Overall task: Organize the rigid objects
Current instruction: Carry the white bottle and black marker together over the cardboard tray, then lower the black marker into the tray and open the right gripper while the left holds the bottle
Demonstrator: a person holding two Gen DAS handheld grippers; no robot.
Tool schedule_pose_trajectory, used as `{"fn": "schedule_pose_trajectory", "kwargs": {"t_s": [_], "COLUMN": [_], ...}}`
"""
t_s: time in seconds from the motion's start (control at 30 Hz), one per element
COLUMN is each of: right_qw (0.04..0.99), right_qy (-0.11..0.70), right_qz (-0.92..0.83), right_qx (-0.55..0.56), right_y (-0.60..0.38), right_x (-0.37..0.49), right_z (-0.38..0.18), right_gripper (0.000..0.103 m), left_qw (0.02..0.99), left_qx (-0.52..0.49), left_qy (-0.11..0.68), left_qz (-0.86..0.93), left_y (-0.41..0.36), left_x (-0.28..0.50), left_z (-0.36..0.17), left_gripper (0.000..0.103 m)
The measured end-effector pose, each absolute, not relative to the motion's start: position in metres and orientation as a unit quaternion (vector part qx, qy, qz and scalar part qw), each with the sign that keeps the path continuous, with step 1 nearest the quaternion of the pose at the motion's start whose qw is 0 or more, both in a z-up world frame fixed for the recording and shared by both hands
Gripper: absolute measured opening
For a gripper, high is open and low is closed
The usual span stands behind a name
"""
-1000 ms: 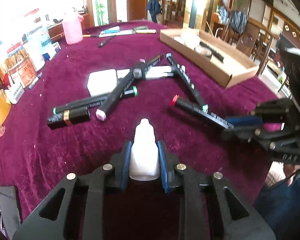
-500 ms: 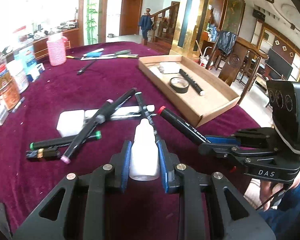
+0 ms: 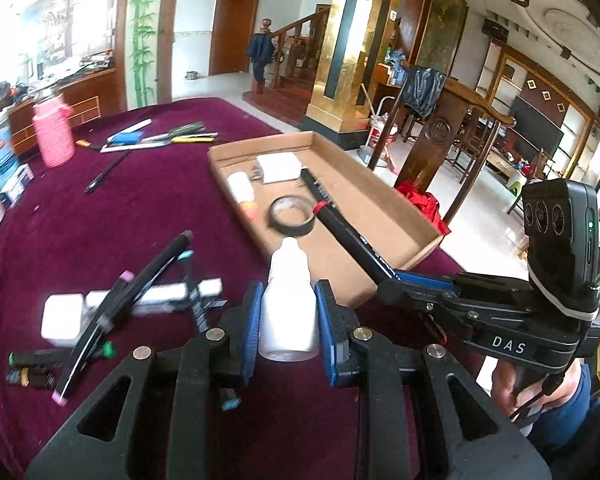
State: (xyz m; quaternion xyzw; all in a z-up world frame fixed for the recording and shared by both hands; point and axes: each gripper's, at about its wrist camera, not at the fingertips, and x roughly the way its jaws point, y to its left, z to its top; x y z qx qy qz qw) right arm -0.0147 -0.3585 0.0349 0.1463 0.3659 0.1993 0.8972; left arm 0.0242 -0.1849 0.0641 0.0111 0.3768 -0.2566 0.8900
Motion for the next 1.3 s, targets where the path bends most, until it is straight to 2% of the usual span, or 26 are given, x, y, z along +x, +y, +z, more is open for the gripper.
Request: {"fn": "schedule_pose_trajectory", "kwargs": {"t_s": [0.27, 0.57, 1.3], "right_qw": [0.911, 0.899, 0.889], "right_qy": [0.36, 0.381, 0.439], "right_qz": [0.123, 0.079, 0.029], "right_qx": [0.161, 0.201, 0.128], "right_y": [-0.402, -0.43, -0.422], "right_x": [0.019, 0.061, 0.083], "right_z": [0.045, 0.029, 0.002], "right_gripper": [0.013, 0.013, 0.013], "left_qw": [0.879, 0.859, 0.855], "left_qx": [0.012, -0.026, 0.007], "left_qy": [0.395, 0.431, 0.44], "left_qz": [-0.267, -0.275, -0.276], "left_y": [-0.236, -0.264, -0.276], "left_x": [0.06, 0.094, 0.097], "left_z": [0.049, 0.015, -0.01], "left_gripper": [0.023, 0.023, 0.023]}}
